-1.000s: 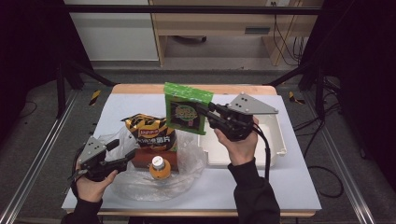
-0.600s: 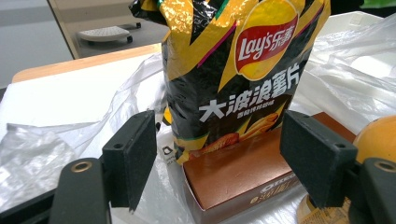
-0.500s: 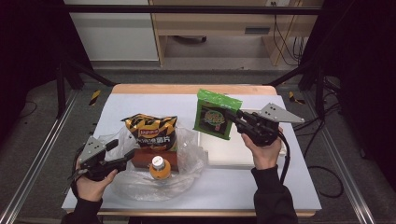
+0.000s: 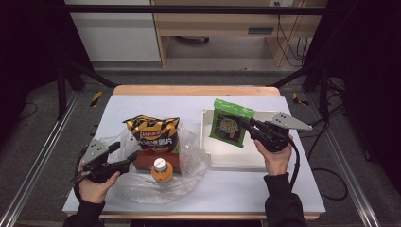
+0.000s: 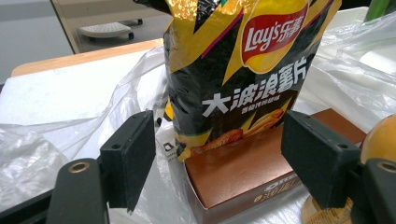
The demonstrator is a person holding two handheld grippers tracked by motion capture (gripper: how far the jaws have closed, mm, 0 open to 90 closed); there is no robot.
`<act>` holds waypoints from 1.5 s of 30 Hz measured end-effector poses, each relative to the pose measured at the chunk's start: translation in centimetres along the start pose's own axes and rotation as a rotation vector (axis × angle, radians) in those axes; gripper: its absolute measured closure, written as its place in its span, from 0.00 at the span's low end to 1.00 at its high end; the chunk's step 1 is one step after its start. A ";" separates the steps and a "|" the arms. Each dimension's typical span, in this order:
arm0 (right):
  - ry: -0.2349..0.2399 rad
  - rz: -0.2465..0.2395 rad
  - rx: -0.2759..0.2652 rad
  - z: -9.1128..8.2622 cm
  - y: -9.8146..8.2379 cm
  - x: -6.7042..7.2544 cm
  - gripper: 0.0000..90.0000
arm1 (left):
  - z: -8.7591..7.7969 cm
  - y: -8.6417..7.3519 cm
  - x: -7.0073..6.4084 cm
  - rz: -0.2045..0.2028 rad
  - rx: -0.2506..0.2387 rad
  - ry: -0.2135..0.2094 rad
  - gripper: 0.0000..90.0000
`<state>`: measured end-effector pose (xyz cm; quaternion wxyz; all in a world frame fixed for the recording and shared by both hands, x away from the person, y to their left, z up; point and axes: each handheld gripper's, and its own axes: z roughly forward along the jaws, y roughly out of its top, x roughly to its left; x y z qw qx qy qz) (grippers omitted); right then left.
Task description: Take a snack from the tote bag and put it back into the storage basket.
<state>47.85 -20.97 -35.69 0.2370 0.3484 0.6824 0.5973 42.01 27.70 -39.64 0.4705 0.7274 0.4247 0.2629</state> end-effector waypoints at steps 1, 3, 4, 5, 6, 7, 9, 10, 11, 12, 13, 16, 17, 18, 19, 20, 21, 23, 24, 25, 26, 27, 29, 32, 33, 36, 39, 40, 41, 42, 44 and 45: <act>-0.002 0.004 0.002 0.1 -0.1 -0.2 0.86 | 0.0 0.0 0.0 0.001 -0.001 0.002 0.29; -0.004 0.006 0.006 0.3 -0.2 -0.4 0.86 | 0.0 -0.1 0.0 0.000 0.001 0.002 0.29; -0.015 0.006 0.014 0.6 -0.5 -0.7 0.86 | 0.1 -0.1 0.0 -0.001 0.002 0.002 0.29; -0.018 0.009 0.018 0.8 -0.6 -0.9 0.86 | 0.1 -0.1 0.0 -0.002 0.003 0.001 0.29; -0.018 0.009 0.018 0.8 -0.6 -0.9 0.86 | 0.1 -0.1 0.1 -0.002 0.004 0.001 0.29; -0.026 0.013 0.019 1.2 -0.8 -1.3 0.86 | 0.1 -0.1 0.1 -0.004 0.004 0.001 0.29; -0.035 0.019 0.025 1.7 -1.0 -1.6 0.86 | 0.1 -0.1 0.1 -0.003 0.005 0.001 0.29; -0.036 0.021 0.029 2.0 -1.1 -1.7 0.86 | 0.1 -0.1 0.0 -0.002 0.004 0.001 0.29; -0.036 0.021 0.029 2.0 -1.1 -1.7 0.86 | 0.1 -0.1 0.0 -0.002 0.004 0.001 0.29; -0.036 0.025 0.032 2.3 -1.2 -1.9 0.86 | 0.1 -0.1 0.0 -0.002 0.005 0.001 0.29; -0.038 0.025 0.042 3.0 -1.5 -2.0 0.86 | 0.2 -0.2 0.0 0.000 0.006 0.000 0.29; -0.044 0.024 0.063 4.2 -1.9 -2.3 0.86 | 0.2 -0.2 0.0 0.000 0.007 -0.002 0.29; -0.044 0.024 0.063 4.2 -1.9 -2.3 0.86 | 0.2 -0.1 0.0 -0.003 0.006 -0.003 0.29; -0.044 0.028 0.072 4.7 -2.0 -2.4 0.86 | 0.2 -0.1 0.0 -0.004 0.003 -0.003 0.29; -0.047 0.033 0.086 5.5 -2.5 -2.7 0.86 | 0.1 -0.1 0.0 -0.004 0.003 -0.004 0.29; -0.053 0.035 0.100 6.0 -2.7 -2.8 0.86 | 0.1 -0.1 0.0 -0.004 0.003 -0.004 0.29; -0.058 0.032 0.110 6.3 -2.9 -2.9 0.86 | 0.1 -0.1 0.1 -0.007 0.002 -0.004 0.29; -0.070 0.027 0.121 7.1 -3.2 -3.1 0.86 | 0.0 -0.1 0.2 -0.010 -0.002 -0.001 0.29; -0.070 0.027 0.121 7.1 -3.2 -3.1 0.86 | 0.0 -0.1 0.2 -0.010 -0.002 -0.001 0.29; -0.073 0.028 0.133 7.7 -3.4 -3.2 0.86 | 0.0 -0.1 0.1 -0.007 -0.003 -0.002 0.29; -0.076 0.033 0.132 8.0 -3.5 -3.3 0.86 | 0.0 -0.1 0.1 -0.007 -0.003 -0.002 0.29; -0.075 0.031 0.135 8.3 -3.6 -3.3 0.86 | 0.0 -0.1 0.1 -0.005 -0.002 0.000 0.29; -0.077 0.029 0.144 8.7 -3.8 -3.5 0.86 | 0.1 -0.1 0.1 -0.002 0.004 -0.001 0.29; -0.078 0.030 0.157 9.3 -4.2 -3.5 0.86 | 0.3 -0.2 0.1 -0.002 0.009 -0.002 0.29; -0.079 0.035 0.156 9.5 -4.3 -3.5 0.85 | 0.3 -0.2 0.1 -0.005 0.009 -0.002 0.29; -0.082 0.036 0.154 9.7 -4.4 -3.6 0.85 | 0.3 -0.3 0.2 -0.009 0.010 -0.001 0.29; -0.094 0.047 0.154 9.9 -4.6 -4.0 0.84 | 0.3 -0.3 0.3 -0.014 0.008 -0.001 0.29; -0.100 0.048 0.152 10.0 -4.6 -4.1 0.83 | 0.2 -0.3 0.2 -0.011 0.007 -0.002 0.29; -0.107 0.052 0.152 10.1 -4.6 -4.2 0.83 | 0.2 -0.2 0.2 -0.009 0.005 -0.001 0.29; -0.115 0.051 0.149 10.2 -4.7 -4.2 0.82 | 0.2 -0.2 0.3 -0.013 0.003 0.000 0.29; -0.131 0.048 0.150 10.5 -4.8 -4.3 0.80 | 0.2 -0.3 0.3 -0.012 0.006 -0.001 0.29; -0.131 0.048 0.150 10.5 -4.8 -4.3 0.80 | 0.2 -0.3 0.3 -0.012 0.006 -0.001 0.29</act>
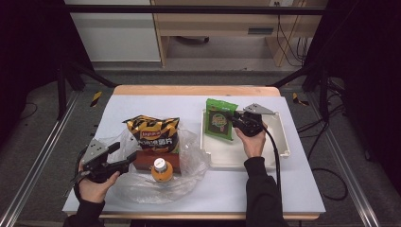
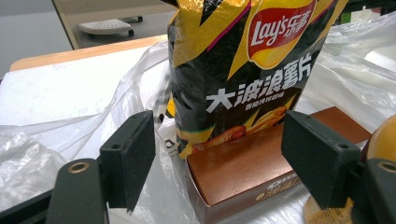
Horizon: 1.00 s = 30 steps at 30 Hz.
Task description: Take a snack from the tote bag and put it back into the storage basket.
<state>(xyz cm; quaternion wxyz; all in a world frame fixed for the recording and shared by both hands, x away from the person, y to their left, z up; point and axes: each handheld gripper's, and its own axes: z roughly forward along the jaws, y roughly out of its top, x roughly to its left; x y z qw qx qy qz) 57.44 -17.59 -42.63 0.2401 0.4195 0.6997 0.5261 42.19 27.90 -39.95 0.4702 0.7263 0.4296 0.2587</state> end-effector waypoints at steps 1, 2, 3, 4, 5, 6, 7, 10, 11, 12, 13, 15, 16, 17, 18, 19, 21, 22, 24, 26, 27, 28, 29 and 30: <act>-0.023 -0.006 0.001 0.3 -0.1 -0.1 0.78 | 0.0 0.0 0.0 0.001 0.002 -0.002 0.29; -0.033 -0.007 0.002 0.5 -0.2 -0.2 0.76 | 0.0 0.0 0.0 0.001 0.002 -0.003 0.29; -0.044 -0.010 0.001 0.7 -0.3 -0.2 0.72 | 0.0 0.0 0.0 0.001 0.002 -0.003 0.29; -0.060 -0.012 0.004 0.8 -0.4 -0.3 0.67 | 0.1 0.0 0.0 0.000 0.003 -0.002 0.29; -0.074 -0.018 0.005 1.0 -0.5 -0.3 0.61 | 0.1 0.0 0.0 0.000 0.003 -0.001 0.29; -0.074 -0.018 0.005 1.0 -0.5 -0.3 0.61 | 0.1 -0.1 0.1 -0.002 0.004 -0.001 0.29; -0.082 -0.017 0.008 1.1 -0.6 -0.4 0.56 | 0.1 -0.1 0.1 -0.004 0.007 0.000 0.29; -0.108 -0.006 0.015 1.2 -0.6 -0.4 0.41 | 0.2 -0.2 0.2 -0.006 0.012 0.001 0.29; -0.108 -0.006 0.015 1.2 -0.6 -0.4 0.41 | 0.2 -0.2 0.2 -0.006 0.012 0.001 0.29; -0.118 -0.001 0.016 1.0 -0.5 -0.4 0.36 | 0.2 -0.2 0.1 -0.007 0.012 0.000 0.29; -0.118 -0.001 0.016 1.0 -0.5 -0.4 0.36 | 0.2 -0.2 0.1 -0.006 0.012 0.001 0.29; -0.128 0.008 0.021 0.6 -0.4 -0.5 0.33 | 0.2 -0.2 0.1 -0.006 0.010 0.000 0.29; -0.144 0.008 0.032 0.0 -0.3 -0.5 0.33 | 0.1 -0.2 0.2 -0.008 0.010 0.001 0.29; -0.154 0.007 0.042 -0.3 -0.2 -0.5 0.35 | 0.1 -0.2 0.2 -0.008 0.009 0.001 0.29; -0.163 0.009 0.055 -0.5 -0.2 -0.5 0.40 | 0.1 -0.2 0.2 -0.008 0.008 0.000 0.29; -0.170 0.013 0.068 -0.8 -0.2 -0.5 0.44 | 0.1 -0.2 0.2 -0.008 0.008 0.000 0.29; -0.171 0.013 0.075 -1.0 -0.3 -0.5 0.51 | 0.1 -0.1 0.2 -0.006 0.007 0.001 0.29; -0.171 0.008 0.087 -1.1 -0.5 -0.4 0.62 | 0.0 -0.1 0.2 -0.008 0.004 0.001 0.29; -0.177 0.010 0.083 -1.0 -0.8 -0.4 0.70 | 0.0 -0.1 0.2 -0.008 0.004 0.000 0.29; -0.170 0.019 0.098 -0.8 -1.3 -0.6 0.78 | 0.0 -0.1 0.2 -0.008 0.002 -0.001 0.29; -0.172 0.014 0.121 -0.4 -1.8 -0.7 0.84 | 0.0 -0.1 0.2 -0.007 0.001 -0.001 0.30; -0.172 0.014 0.121 -0.4 -1.8 -0.7 0.84 | -0.1 -0.1 0.2 -0.008 0.001 -0.001 0.30; -0.171 0.010 0.128 -0.2 -1.9 -0.7 0.87 | 0.0 -0.1 0.2 -0.008 0.002 0.000 0.30; -0.175 0.005 0.134 0.1 -2.1 -0.6 0.90 | 0.0 -0.1 0.2 -0.007 0.004 0.000 0.30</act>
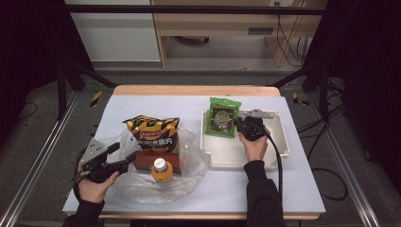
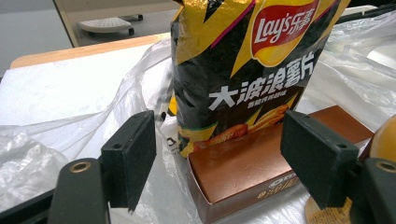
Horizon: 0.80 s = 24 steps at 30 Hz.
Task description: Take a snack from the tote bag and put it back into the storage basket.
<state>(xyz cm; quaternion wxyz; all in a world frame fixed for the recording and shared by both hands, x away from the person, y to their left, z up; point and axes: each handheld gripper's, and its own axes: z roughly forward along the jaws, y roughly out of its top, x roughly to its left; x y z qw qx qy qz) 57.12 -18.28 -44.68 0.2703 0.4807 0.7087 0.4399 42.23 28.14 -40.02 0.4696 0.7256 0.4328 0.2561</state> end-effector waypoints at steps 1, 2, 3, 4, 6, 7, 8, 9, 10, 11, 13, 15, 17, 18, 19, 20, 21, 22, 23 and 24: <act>-0.002 0.000 -0.004 0.1 0.0 0.1 0.91 | 0.0 0.0 0.0 -0.001 0.000 0.000 0.30; -0.002 0.000 -0.009 0.4 0.0 0.2 0.93 | 0.0 0.0 0.0 -0.001 -0.001 0.000 0.30; -0.002 0.002 -0.014 0.5 0.0 0.2 0.93 | 0.0 0.0 0.0 -0.001 -0.001 0.000 0.30; -0.003 0.006 -0.020 0.6 0.0 0.1 0.94 | 0.0 0.0 0.0 0.000 -0.001 -0.001 0.30; 0.000 0.014 -0.029 0.7 0.1 0.0 0.96 | 0.0 0.0 0.0 0.000 -0.001 -0.001 0.30; 0.000 0.014 -0.029 0.7 0.1 0.0 0.96 | 0.0 0.0 -0.1 0.001 0.000 -0.002 0.30; -0.003 0.013 -0.031 0.7 0.1 0.0 0.96 | 0.0 0.0 -0.1 0.003 0.001 -0.003 0.30; 0.002 0.015 -0.035 0.8 0.1 -0.1 0.94 | 0.0 0.0 -0.1 0.003 0.000 -0.003 0.30; 0.000 0.014 -0.034 0.7 0.1 -0.1 0.92 | 0.0 0.0 -0.1 0.003 -0.001 -0.003 0.30; -0.002 0.014 -0.037 0.6 0.1 -0.1 0.89 | 0.0 0.0 -0.1 0.003 -0.002 -0.003 0.30; -0.004 0.011 -0.044 0.4 0.1 -0.1 0.87 | 0.0 0.0 -0.1 0.002 -0.003 -0.003 0.30; 0.008 0.011 -0.062 -0.4 0.4 0.0 0.81 | -0.2 0.1 -0.1 0.000 -0.009 -0.003 0.30; 0.018 0.005 -0.076 -1.2 0.7 0.1 0.78 | -0.2 0.2 -0.1 0.001 -0.012 -0.003 0.30; 0.023 0.003 -0.087 -1.5 0.9 0.2 0.76 | -0.3 0.2 -0.1 0.004 -0.014 -0.002 0.30; 0.023 0.003 -0.087 -1.5 0.9 0.2 0.76 | -0.4 0.3 -0.1 0.003 -0.018 -0.002 0.30; 0.042 0.004 -0.095 -2.2 1.2 0.6 0.71 | -0.6 0.4 0.0 -0.002 -0.028 -0.009 0.30; 0.049 -0.001 -0.097 -2.5 1.3 0.7 0.69 | -0.7 0.5 0.1 -0.005 -0.032 -0.012 0.30; 0.057 0.000 -0.098 -2.9 1.5 0.9 0.65 | -0.8 0.6 0.1 -0.004 -0.034 -0.008 0.30; 0.057 0.000 -0.098 -2.9 1.5 0.9 0.65 | -0.8 0.6 0.1 -0.004 -0.034 -0.008 0.30; 0.066 0.002 -0.105 -3.3 1.7 1.1 0.63 | -0.9 0.6 0.2 -0.008 -0.037 -0.008 0.30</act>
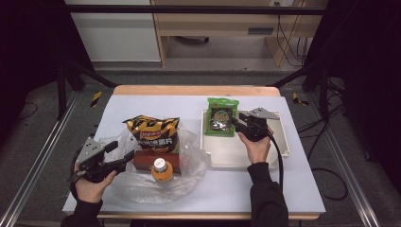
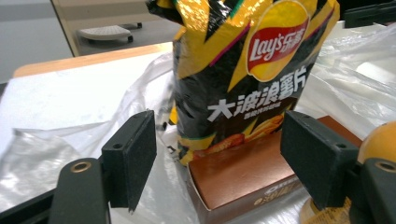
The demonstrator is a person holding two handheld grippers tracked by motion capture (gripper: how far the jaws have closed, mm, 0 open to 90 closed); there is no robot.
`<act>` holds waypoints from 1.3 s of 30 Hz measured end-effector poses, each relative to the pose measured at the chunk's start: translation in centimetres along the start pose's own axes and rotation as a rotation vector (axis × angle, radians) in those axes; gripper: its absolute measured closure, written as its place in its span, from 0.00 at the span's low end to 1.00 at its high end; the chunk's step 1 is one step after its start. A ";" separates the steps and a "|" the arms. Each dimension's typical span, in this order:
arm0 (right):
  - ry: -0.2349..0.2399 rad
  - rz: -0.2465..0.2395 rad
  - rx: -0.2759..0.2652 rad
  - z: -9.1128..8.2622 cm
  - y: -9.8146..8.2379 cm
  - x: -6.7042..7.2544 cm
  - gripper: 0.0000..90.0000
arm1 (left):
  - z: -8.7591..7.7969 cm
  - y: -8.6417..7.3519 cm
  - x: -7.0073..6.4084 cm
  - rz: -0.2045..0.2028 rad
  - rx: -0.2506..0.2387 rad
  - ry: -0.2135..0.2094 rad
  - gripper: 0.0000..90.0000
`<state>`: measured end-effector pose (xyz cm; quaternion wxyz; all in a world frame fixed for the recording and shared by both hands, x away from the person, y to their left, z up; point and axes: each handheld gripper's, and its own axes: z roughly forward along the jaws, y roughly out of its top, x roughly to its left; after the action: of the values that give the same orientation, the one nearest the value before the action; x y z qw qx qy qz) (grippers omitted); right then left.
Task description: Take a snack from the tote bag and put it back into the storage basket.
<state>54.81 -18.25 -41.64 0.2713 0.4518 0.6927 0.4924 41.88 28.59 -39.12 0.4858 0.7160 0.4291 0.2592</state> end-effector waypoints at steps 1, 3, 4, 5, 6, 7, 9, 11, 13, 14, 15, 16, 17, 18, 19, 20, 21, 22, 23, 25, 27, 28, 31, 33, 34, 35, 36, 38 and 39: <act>0.016 0.005 -0.002 -0.4 0.2 0.2 0.61 | -0.1 0.0 0.0 -0.002 -0.004 0.000 0.30; 0.032 -0.018 -0.005 -1.8 0.6 0.8 0.55 | -0.1 0.0 -0.1 0.001 -0.004 -0.002 0.30; 0.044 -0.016 -0.006 -2.3 0.7 1.0 0.52 | -0.1 0.1 -0.3 0.009 -0.003 -0.005 0.30; 0.052 -0.013 -0.009 -2.7 0.8 1.2 0.50 | -0.1 0.1 -0.3 0.009 -0.003 -0.005 0.30; 0.062 -0.017 -0.016 -3.2 0.9 1.4 0.50 | 0.0 0.1 -0.5 0.013 -0.001 -0.008 0.30; 0.071 -0.016 -0.022 -3.7 0.9 1.7 0.49 | 0.0 0.1 -0.5 0.013 -0.001 -0.008 0.30; 0.089 -0.032 -0.022 -4.4 1.1 2.2 0.48 | 0.0 0.1 -0.4 0.012 -0.001 -0.006 0.30; 0.092 -0.045 -0.031 -5.2 1.2 2.6 0.46 | 0.0 0.1 -0.4 0.012 -0.001 -0.002 0.30; 0.102 -0.043 -0.054 -5.8 1.1 3.0 0.45 | -0.1 0.1 -0.3 0.008 -0.006 -0.002 0.30; 0.106 -0.042 -0.055 -6.1 1.0 3.1 0.45 | -0.1 0.2 -0.3 0.009 -0.009 -0.002 0.30; 0.112 -0.038 -0.060 -6.3 1.0 3.3 0.44 | -0.1 0.2 -0.3 0.008 -0.009 -0.004 0.30; 0.114 -0.032 -0.065 -6.5 0.9 3.4 0.44 | -0.1 0.2 -0.3 0.009 -0.010 -0.006 0.30; 0.118 -0.035 -0.067 -6.7 0.9 3.5 0.43 | -0.1 0.3 -0.3 0.012 -0.010 -0.005 0.30; 0.120 -0.027 -0.068 -6.9 0.9 3.6 0.42 | -0.2 0.3 -0.3 0.011 -0.013 -0.007 0.30; 0.120 -0.027 -0.068 -6.9 0.9 3.6 0.42 | -0.2 0.3 -0.3 0.011 -0.013 -0.007 0.31; 0.129 -0.034 -0.070 -7.3 0.9 4.0 0.42 | -0.2 0.5 -0.3 0.015 -0.018 -0.004 0.31; 0.138 -0.037 -0.078 -7.6 0.9 4.2 0.42 | -0.2 0.6 -0.3 0.018 -0.018 -0.002 0.31; 0.143 -0.048 -0.084 -7.8 0.9 4.4 0.43 | -0.2 0.7 -0.3 0.019 -0.020 -0.001 0.31; 0.143 -0.048 -0.084 -7.8 0.9 4.4 0.43 | -0.2 0.7 -0.3 0.019 -0.020 -0.001 0.31; 0.179 -0.050 -0.093 -8.1 1.1 5.0 0.44 | -0.1 1.0 -0.3 0.019 -0.026 0.001 0.31; 0.192 -0.053 -0.094 -8.1 1.2 5.3 0.44 | -0.1 1.2 -0.2 0.018 -0.029 0.006 0.31; 0.205 -0.052 -0.097 -8.1 1.3 5.6 0.44 | 0.0 1.4 -0.2 0.015 -0.030 0.008 0.31; 0.235 -0.068 -0.099 -7.8 1.6 6.6 0.44 | 0.1 1.8 -0.2 0.016 -0.039 0.012 0.31; 0.251 -0.086 -0.108 -7.5 1.8 7.4 0.45 | 0.2 2.1 -0.2 0.019 -0.045 0.015 0.31; 0.255 -0.100 -0.127 -7.3 2.2 8.1 0.45 | 0.3 2.4 -0.1 0.012 -0.052 0.015 0.31; 0.265 -0.102 -0.134 -7.1 2.4 8.4 0.45 | 0.4 2.5 -0.1 0.012 -0.054 0.015 0.31; 0.272 -0.108 -0.133 -7.0 2.6 8.7 0.46 | 0.5 2.6 0.0 0.013 -0.056 0.016 0.31; 0.283 -0.115 -0.130 -6.7 3.0 9.4 0.47 | 0.6 2.9 0.1 0.012 -0.057 0.017 0.31; 0.292 -0.118 -0.131 -6.5 3.3 9.7 0.47 | 0.6 2.9 0.1 0.012 -0.057 0.017 0.31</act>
<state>46.32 -12.04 -35.56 0.2253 0.3153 0.7164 0.5801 43.46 27.93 -36.73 0.5008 0.7022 0.4213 0.2804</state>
